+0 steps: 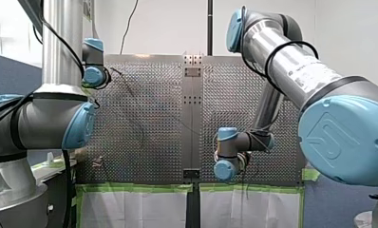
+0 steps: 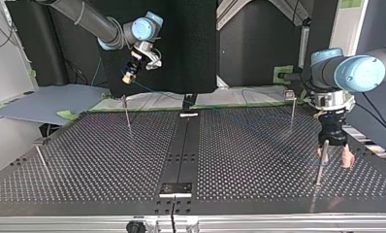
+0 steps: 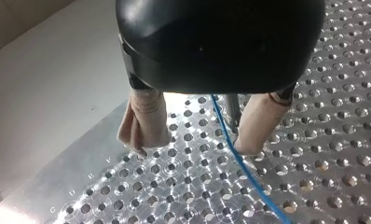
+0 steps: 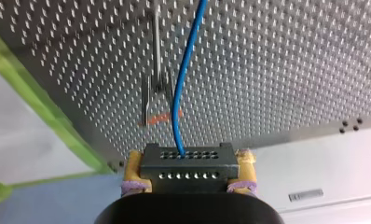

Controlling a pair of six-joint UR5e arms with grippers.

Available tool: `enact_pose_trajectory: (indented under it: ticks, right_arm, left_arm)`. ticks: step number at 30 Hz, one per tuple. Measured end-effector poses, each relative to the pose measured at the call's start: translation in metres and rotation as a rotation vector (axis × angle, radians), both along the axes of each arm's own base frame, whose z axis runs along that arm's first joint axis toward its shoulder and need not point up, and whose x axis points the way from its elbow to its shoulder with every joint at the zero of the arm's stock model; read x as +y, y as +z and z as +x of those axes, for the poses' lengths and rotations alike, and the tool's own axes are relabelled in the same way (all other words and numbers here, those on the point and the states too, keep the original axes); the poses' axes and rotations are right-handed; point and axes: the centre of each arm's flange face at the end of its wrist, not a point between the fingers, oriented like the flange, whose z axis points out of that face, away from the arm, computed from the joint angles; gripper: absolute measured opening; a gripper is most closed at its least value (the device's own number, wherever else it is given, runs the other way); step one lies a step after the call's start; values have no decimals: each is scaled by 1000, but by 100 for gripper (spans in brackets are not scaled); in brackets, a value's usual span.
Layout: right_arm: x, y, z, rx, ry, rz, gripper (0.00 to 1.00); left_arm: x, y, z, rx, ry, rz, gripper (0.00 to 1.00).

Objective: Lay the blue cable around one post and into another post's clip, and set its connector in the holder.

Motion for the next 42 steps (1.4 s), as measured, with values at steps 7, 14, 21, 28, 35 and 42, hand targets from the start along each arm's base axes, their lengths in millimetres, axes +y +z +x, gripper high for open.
enact_pose_trajectory:
  ticks: [7, 14, 21, 28, 35, 42]
  right_arm:
    - [-4, -11, -38, 22, -34, 3, 2]
    - [-7, -20, -70, 29, -37, 5, 2]
    - [-5, -29, -105, 32, -37, 18, 2]
    - [-3, -38, -135, 18, -38, 76, 2]
    - [-41, -34, -152, 34, -37, 91, 2]
    - [-83, -26, -173, 32, -37, 93, 2]
  left_arm:
    - [0, 0, 0, -1, 0, -5, 100]
    - [0, 0, 0, -1, 2, -5, 100]
    - [1, 0, 0, -4, 3, -5, 100]
    - [2, 0, 0, -5, 4, -7, 100]
    - [2, 0, 1, -6, 4, -8, 100]
    - [2, 0, 1, -7, 2, -12, 100]
